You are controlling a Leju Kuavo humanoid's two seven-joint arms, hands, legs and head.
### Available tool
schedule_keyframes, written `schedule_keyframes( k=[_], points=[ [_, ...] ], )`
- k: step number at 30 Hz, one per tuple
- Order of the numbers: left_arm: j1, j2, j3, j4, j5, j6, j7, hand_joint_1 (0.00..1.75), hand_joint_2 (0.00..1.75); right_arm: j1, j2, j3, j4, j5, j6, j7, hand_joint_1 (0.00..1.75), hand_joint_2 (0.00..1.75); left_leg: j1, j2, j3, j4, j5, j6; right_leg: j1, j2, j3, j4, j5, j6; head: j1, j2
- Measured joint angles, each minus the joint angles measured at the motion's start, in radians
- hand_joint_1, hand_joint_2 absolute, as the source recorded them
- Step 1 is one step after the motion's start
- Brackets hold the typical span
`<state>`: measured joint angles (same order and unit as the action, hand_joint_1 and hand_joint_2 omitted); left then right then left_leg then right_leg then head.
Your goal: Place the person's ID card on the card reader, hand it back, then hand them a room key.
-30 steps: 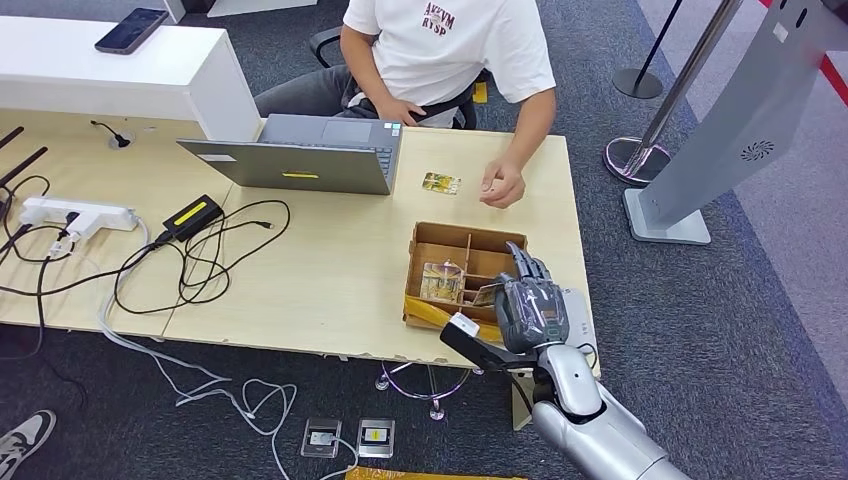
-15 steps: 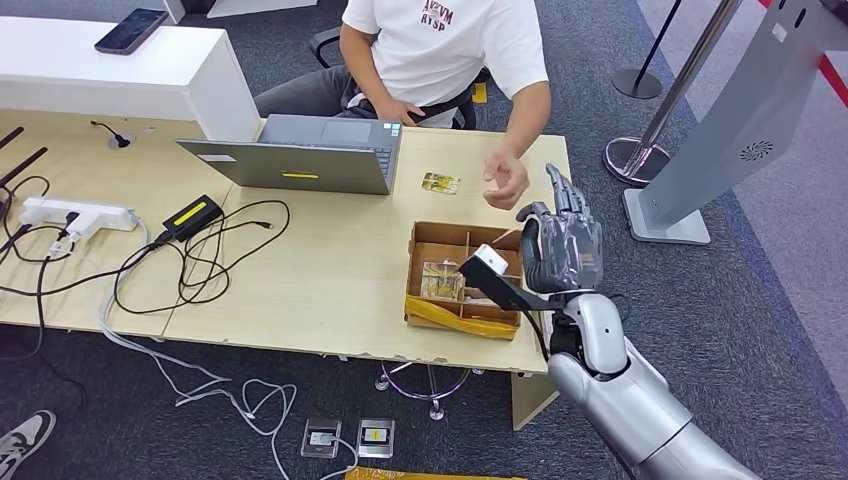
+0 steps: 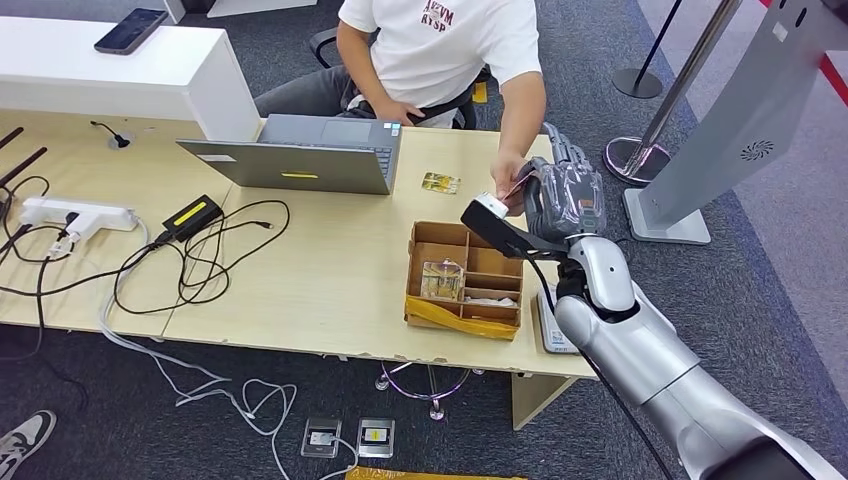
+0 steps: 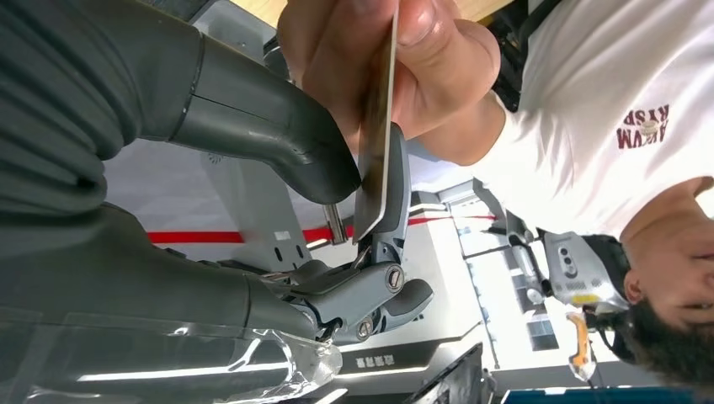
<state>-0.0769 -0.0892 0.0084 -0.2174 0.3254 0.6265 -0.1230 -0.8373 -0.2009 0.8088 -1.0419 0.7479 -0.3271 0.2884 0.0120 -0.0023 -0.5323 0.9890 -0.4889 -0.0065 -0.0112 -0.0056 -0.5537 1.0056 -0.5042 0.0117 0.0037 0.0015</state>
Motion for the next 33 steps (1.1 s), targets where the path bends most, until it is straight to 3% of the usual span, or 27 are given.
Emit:
schedule_keyframes(
  k=[2,3,6,7,15,20,25,33],
  points=[
    [0.000,0.005,-0.011,0.000,0.001,-0.003,0.006,0.00,0.00,-0.017,0.014,0.013,0.039,0.003,0.001,-0.004,1.75,1.75,0.000,0.000,0.000,0.000,0.000,0.000,0.000,0.000,0.000,0.000,0.000,0.000,0.000,0.000],
    [0.000,0.008,-0.017,0.000,0.002,-0.005,0.010,0.00,0.00,-0.025,0.022,0.021,0.061,0.009,0.002,-0.006,1.66,1.75,0.000,0.000,0.000,0.000,0.000,0.000,0.000,0.000,0.000,0.000,0.000,0.000,0.000,0.000],
    [0.000,0.016,-0.038,0.000,0.005,-0.008,0.022,0.00,0.00,-0.050,0.044,0.052,0.137,0.030,0.007,-0.007,0.35,1.75,0.000,0.000,-0.001,0.000,0.000,0.000,0.000,0.000,-0.001,0.000,0.000,0.000,0.000,0.000],
    [0.000,0.019,-0.043,0.000,0.007,-0.008,0.026,0.00,0.00,-0.055,0.050,0.059,0.156,0.036,0.009,-0.007,0.00,1.75,0.000,0.000,-0.001,0.000,0.000,0.000,0.000,0.000,-0.001,0.000,0.000,0.000,0.000,0.000],
    [0.001,0.031,-0.064,0.000,0.010,-0.016,0.053,0.00,0.00,-0.086,0.079,0.101,0.218,0.100,-0.025,-0.010,0.00,1.75,0.000,0.000,-0.001,0.000,0.000,0.000,0.000,0.000,-0.001,0.000,0.000,0.000,0.000,0.000],
    [0.002,0.038,-0.080,0.000,0.022,-0.014,0.062,0.00,0.00,-0.115,0.061,0.125,0.211,0.222,-0.091,0.043,0.00,1.75,0.000,0.000,0.001,0.000,0.000,0.000,0.000,0.000,-0.001,0.000,0.000,0.000,0.000,0.000],
    [0.007,0.046,-0.094,0.000,0.059,-0.001,0.078,0.00,0.00,-0.115,-0.044,0.112,0.075,0.351,-0.107,0.149,0.00,1.75,0.000,0.000,0.001,0.002,0.000,0.000,0.000,0.000,-0.001,-0.001,0.000,0.000,0.000,0.000],
    [0.016,0.048,-0.101,0.001,0.123,0.029,0.083,0.00,0.00,0.011,-0.294,-0.036,-0.187,0.360,-0.197,0.276,0.00,1.75,-0.001,0.001,0.001,0.004,-0.002,0.001,0.000,0.000,0.000,-0.002,0.000,0.000,0.000,0.000]
  ],
)
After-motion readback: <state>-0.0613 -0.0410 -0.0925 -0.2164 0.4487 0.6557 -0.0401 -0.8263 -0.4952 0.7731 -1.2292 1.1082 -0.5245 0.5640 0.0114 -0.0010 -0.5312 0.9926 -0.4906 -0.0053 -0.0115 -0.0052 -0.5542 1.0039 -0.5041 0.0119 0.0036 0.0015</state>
